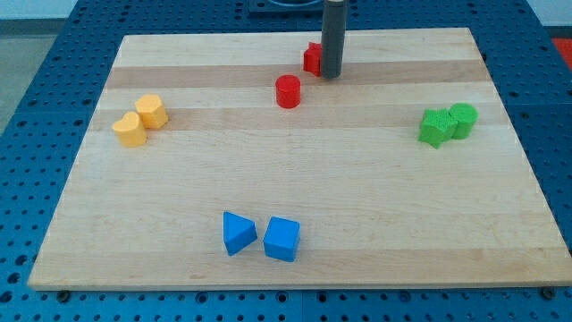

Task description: Slide the blue cube along with blue triangle towards the center

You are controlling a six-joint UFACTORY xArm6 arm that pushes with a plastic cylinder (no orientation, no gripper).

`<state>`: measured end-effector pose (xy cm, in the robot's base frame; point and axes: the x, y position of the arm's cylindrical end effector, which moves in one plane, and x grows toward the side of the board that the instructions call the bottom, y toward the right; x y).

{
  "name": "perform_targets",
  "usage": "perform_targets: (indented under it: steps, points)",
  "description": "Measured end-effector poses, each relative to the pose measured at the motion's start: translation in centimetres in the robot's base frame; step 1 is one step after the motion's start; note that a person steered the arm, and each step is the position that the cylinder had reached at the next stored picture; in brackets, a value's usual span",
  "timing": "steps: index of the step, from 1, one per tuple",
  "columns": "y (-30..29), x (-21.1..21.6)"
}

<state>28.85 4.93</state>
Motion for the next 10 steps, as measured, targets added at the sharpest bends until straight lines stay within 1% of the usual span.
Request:
perform_targets:
  steps: [2,3,4,5,6,7,8,9,10]
  points:
    - [-2.3,-2.3]
    - [-2.5,-2.7]
    - [-1.7,0.1]
    - [-1.0,4.0]
    - [-5.0,8.0]
    - [-9.6,10.6]
    - [-9.4,10.6]
    - [-6.0,10.0]
    - [-5.5,8.2]
